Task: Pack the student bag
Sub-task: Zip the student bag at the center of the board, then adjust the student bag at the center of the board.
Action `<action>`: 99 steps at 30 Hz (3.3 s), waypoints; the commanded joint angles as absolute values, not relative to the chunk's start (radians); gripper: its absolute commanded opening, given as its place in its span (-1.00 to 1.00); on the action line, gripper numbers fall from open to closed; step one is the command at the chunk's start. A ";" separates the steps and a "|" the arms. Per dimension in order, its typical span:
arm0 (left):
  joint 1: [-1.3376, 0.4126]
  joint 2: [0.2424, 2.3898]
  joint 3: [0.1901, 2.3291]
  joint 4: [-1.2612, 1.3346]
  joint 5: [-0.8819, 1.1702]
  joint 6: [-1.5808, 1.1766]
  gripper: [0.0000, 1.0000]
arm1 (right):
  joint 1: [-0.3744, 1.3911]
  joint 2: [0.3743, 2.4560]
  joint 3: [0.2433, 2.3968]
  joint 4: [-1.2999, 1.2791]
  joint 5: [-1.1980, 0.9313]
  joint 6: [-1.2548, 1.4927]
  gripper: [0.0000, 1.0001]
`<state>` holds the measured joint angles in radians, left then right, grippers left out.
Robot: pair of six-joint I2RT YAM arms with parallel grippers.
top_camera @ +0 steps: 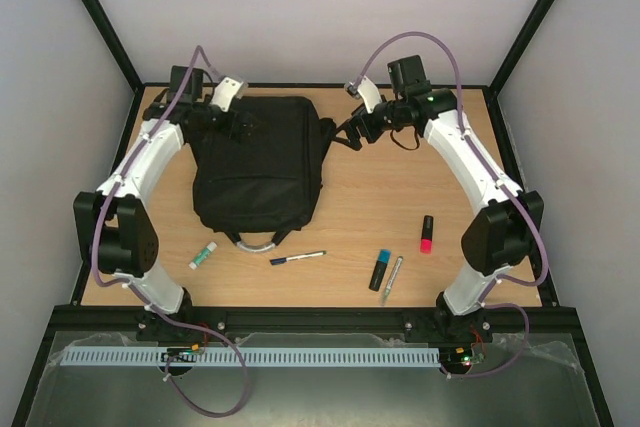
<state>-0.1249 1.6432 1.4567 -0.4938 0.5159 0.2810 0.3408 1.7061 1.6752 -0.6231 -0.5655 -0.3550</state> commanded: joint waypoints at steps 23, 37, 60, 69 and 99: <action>0.315 1.311 1.279 -0.212 0.143 0.328 0.99 | 0.371 1.687 1.565 -0.628 -0.383 -0.420 0.99; 0.354 1.387 1.132 -0.302 0.025 -0.046 0.99 | 0.376 1.759 1.600 -0.572 -0.323 -0.365 0.98; 0.464 1.765 1.144 -0.354 0.502 -0.046 0.06 | 0.376 1.753 1.469 -0.559 -0.381 -0.303 0.96; 0.257 2.011 1.359 -0.385 0.542 0.010 0.06 | 0.374 1.704 1.418 -0.600 -0.326 -0.361 0.91; -0.140 2.135 2.045 -0.621 0.413 0.062 0.98 | 0.449 1.661 1.363 -0.671 -0.340 -0.560 0.76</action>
<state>-0.2012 2.2963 2.0865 -0.5312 0.4358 0.0834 0.3893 1.6810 1.3453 -0.5892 -0.3134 -0.4511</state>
